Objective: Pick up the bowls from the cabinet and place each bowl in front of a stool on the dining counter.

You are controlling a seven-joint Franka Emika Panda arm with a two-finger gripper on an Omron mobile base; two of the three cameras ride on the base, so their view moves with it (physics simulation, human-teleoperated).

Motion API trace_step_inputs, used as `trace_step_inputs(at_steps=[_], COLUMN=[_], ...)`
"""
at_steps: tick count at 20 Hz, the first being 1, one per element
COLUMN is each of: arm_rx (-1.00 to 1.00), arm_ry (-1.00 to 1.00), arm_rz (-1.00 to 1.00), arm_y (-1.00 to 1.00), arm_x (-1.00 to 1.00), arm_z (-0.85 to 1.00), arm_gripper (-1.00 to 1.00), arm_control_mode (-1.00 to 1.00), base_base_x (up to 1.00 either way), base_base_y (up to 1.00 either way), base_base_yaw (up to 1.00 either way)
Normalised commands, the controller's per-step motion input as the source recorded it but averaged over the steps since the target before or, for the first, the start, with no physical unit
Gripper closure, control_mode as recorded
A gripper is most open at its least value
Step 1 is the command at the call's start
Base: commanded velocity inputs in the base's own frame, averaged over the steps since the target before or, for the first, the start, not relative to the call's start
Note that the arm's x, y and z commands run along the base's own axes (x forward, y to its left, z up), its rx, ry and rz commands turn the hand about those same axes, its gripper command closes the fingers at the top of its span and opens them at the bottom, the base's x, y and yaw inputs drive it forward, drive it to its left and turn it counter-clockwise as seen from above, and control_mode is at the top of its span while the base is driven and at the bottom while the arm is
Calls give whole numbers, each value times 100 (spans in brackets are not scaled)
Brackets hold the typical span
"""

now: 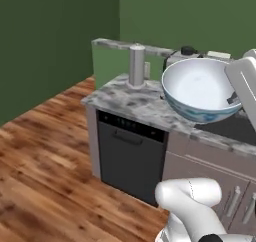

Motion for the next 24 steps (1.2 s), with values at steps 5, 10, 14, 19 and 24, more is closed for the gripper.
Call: trace_step_inputs(at_steps=[5, 10, 14, 19, 24], arm_rx=[0, 0, 0, 0, 0], arm_ry=[0, 0, 0, 0, 0], arm_rz=[0, 0, 0, 0, 0], arm_y=[0, 0, 0, 0, 0], arm_x=[0, 0, 0, 0, 0], arm_z=[0, 0, 0, 0, 0], arm_gripper=[100, 100, 100, 100, 100], arm_control_mode=[100, 100, 100, 100, 100], base_base_x=[97, 92, 94, 89, 88], base_base_y=[100, 100, 100, 100, 100], base_base_yaw=[-45, -31, -28, -23, -21])
